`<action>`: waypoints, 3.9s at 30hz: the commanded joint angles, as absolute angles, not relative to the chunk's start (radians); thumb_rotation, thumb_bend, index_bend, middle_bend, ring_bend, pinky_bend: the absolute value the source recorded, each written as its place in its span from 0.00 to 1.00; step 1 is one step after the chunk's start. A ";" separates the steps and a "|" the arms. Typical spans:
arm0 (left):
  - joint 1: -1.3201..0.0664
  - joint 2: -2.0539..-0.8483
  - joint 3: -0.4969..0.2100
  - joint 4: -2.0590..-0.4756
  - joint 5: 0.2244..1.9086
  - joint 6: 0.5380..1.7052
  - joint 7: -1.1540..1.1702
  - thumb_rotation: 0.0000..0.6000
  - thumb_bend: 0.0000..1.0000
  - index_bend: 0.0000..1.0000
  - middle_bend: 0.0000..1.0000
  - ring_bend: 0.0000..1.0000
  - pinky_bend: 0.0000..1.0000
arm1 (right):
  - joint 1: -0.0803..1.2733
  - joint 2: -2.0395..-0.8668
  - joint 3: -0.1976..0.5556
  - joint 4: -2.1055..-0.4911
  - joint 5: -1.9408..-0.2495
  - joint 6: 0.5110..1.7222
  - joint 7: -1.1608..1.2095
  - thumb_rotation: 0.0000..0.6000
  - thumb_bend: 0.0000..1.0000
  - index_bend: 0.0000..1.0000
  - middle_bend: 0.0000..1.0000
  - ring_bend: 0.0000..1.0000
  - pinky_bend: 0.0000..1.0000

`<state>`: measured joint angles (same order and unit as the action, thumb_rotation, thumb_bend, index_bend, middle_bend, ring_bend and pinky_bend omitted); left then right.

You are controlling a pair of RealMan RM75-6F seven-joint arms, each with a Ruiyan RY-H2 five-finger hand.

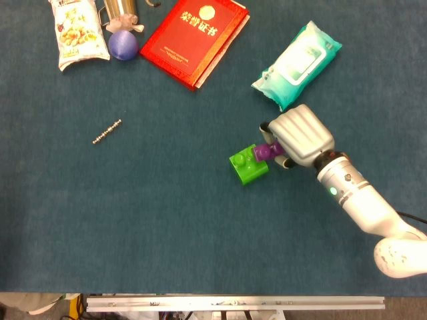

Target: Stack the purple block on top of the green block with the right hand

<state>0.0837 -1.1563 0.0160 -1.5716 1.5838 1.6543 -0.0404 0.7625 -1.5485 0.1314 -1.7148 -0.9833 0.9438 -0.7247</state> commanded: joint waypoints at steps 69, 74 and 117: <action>0.095 -1.172 0.010 -1.561 1.568 1.652 -0.035 1.00 0.29 0.24 0.24 0.19 0.09 | 1.133 -1.516 0.027 -1.725 -0.680 0.872 -0.795 1.00 0.27 0.70 0.87 0.93 1.00; 0.096 -1.171 0.009 -1.561 1.567 1.653 -0.036 1.00 0.29 0.24 0.24 0.19 0.09 | 1.143 -1.519 0.021 -1.725 -0.676 0.875 -0.799 1.00 0.27 0.70 0.87 0.93 1.00; 0.101 -1.182 0.010 -1.532 1.559 1.648 -0.059 1.00 0.29 0.24 0.24 0.19 0.09 | 1.179 -1.569 -0.029 -1.709 -0.636 0.915 -0.845 1.00 0.27 0.70 0.88 0.93 1.00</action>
<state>0.1007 -1.1823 0.0098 -1.5320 1.5590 1.6482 -0.0591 1.1786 -1.5691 -0.0291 -1.7095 -0.6360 0.9146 -0.8444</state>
